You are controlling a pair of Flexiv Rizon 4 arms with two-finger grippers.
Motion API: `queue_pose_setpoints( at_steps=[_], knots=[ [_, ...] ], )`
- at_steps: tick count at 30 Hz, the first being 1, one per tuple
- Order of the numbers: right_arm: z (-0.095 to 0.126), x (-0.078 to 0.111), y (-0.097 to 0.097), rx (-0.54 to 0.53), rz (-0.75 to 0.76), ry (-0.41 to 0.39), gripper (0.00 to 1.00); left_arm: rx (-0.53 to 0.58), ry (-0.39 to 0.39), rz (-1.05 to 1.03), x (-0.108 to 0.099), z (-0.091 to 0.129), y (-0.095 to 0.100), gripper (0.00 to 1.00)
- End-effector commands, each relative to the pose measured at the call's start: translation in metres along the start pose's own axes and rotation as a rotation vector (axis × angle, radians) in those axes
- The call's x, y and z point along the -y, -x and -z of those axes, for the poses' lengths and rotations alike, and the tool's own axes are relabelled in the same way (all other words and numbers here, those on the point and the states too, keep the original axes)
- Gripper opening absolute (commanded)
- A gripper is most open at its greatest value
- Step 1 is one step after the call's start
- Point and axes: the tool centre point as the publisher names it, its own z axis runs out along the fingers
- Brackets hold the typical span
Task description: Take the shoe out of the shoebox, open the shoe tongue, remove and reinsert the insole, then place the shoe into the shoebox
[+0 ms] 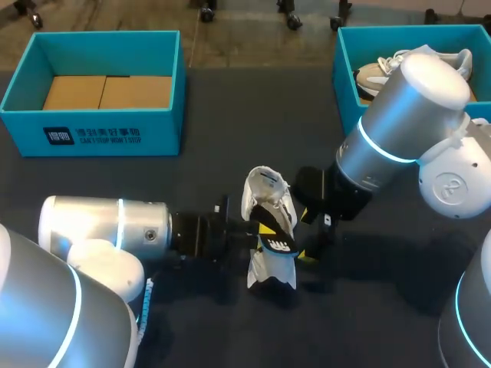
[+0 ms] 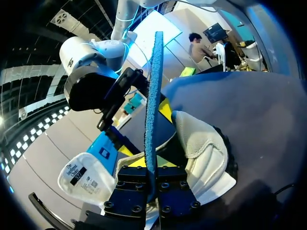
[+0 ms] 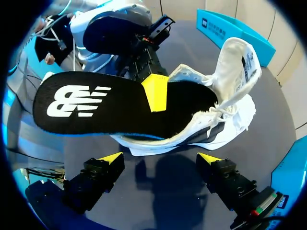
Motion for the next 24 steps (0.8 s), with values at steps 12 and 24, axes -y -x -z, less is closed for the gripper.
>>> queue_pose_setpoints(
  at_steps=[12,24],
  knots=[
    [-0.001,0.0,0.0,0.0,0.001,0.001,1.0,0.038,-0.083,-0.022,0.036,0.004,0.006,0.26],
    [-0.001,0.0,0.0,0.0,0.001,0.001,1.0,0.045,-0.092,-0.18,0.035,-0.008,0.0,0.0]
  ],
)
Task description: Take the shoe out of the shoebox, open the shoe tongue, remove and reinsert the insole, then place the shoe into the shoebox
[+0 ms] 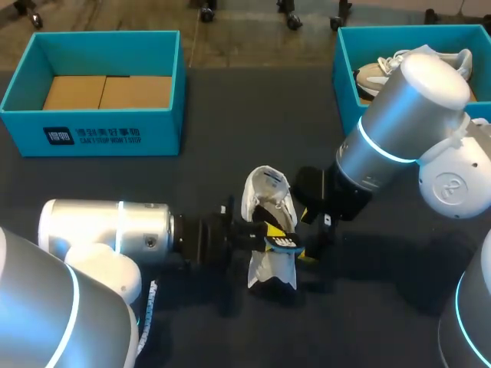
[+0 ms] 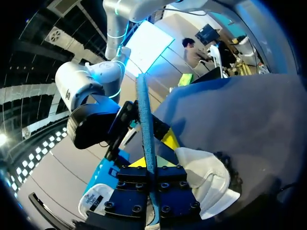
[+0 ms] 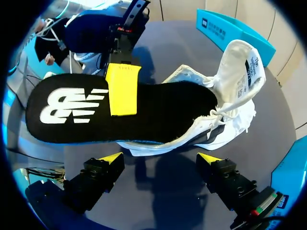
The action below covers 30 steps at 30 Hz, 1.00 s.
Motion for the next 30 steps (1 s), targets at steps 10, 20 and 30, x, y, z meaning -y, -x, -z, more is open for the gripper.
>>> queue_pose_setpoints(
  at_steps=[10,20,30],
  knots=[
    [-0.001,0.0,0.0,0.0,0.001,0.001,1.0,0.029,0.099,-0.153,-0.041,-0.013,-0.006,0.0],
    [-0.001,0.0,0.0,0.0,0.001,0.001,1.0,0.049,0.104,-0.117,-0.043,-0.008,0.003,0.0],
    [-0.001,0.0,0.0,0.0,0.001,0.001,1.0,0.042,0.04,-0.02,-0.017,0.007,0.012,0.24]
  ],
)
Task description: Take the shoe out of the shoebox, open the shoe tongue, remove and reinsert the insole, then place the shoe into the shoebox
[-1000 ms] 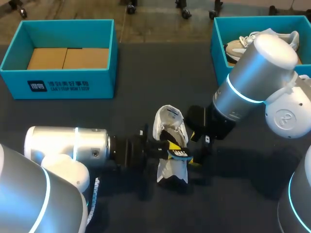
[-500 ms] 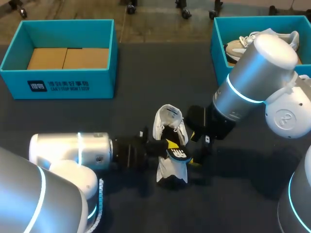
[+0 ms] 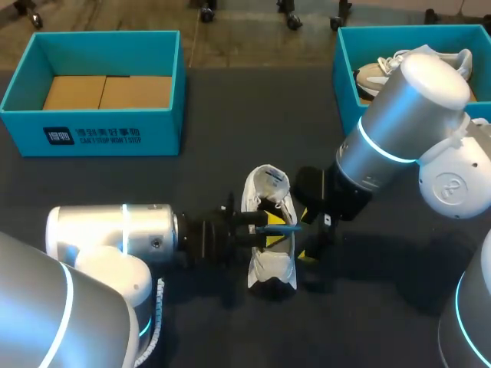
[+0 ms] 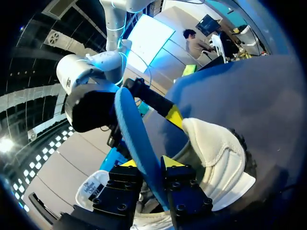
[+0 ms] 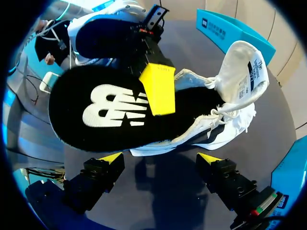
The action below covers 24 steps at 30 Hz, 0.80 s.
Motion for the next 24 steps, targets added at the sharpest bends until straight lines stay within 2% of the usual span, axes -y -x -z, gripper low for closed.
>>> queue_pose_setpoints(
  at_steps=[1,7,9,16,24],
  knots=[
    [-0.001,0.0,0.0,0.0,0.001,0.001,1.0,-0.017,-0.012,-0.001,0.011,0.012,0.004,0.24],
    [-0.001,0.0,0.0,0.0,0.001,0.001,1.0,-0.056,-0.029,-0.017,0.019,0.007,-0.001,0.13],
    [-0.001,0.0,0.0,0.0,0.001,0.001,1.0,-0.071,-0.029,-0.029,0.019,0.004,-0.004,0.0],
    [-0.001,0.0,0.0,0.0,0.001,0.001,1.0,-0.107,-0.011,-0.12,0.007,-0.002,-0.019,0.0],
    [-0.001,0.0,0.0,0.0,0.001,0.001,1.0,-0.127,0.054,-0.106,-0.023,-0.003,-0.016,0.0]
  ],
)
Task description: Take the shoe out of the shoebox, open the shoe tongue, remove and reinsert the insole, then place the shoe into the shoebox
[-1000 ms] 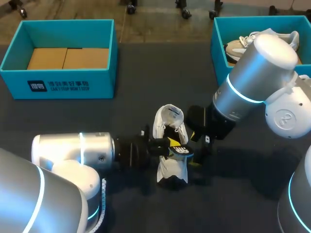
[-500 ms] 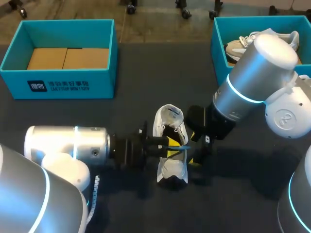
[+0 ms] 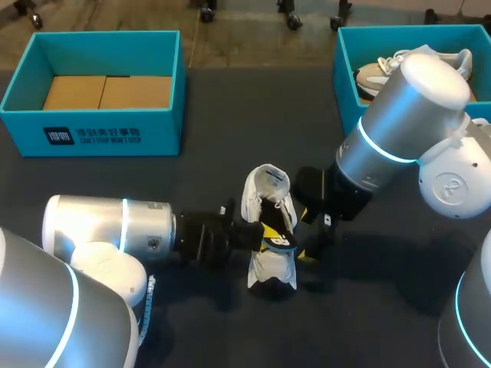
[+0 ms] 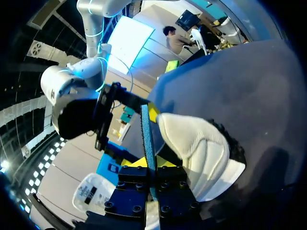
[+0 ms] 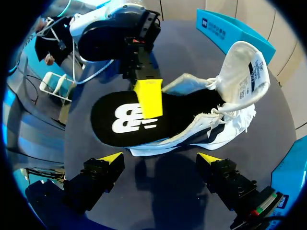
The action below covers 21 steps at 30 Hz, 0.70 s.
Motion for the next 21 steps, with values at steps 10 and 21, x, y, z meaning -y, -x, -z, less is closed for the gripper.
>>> queue_pose_setpoints(
  at_steps=[10,21],
  knots=[
    [-0.001,0.0,0.0,0.0,0.001,0.001,1.0,-0.009,-0.01,0.086,-0.003,0.001,0.013,0.15],
    [-0.001,0.0,0.0,0.0,0.001,0.001,1.0,-0.014,-0.078,0.08,0.019,0.001,0.016,0.16]
  ],
)
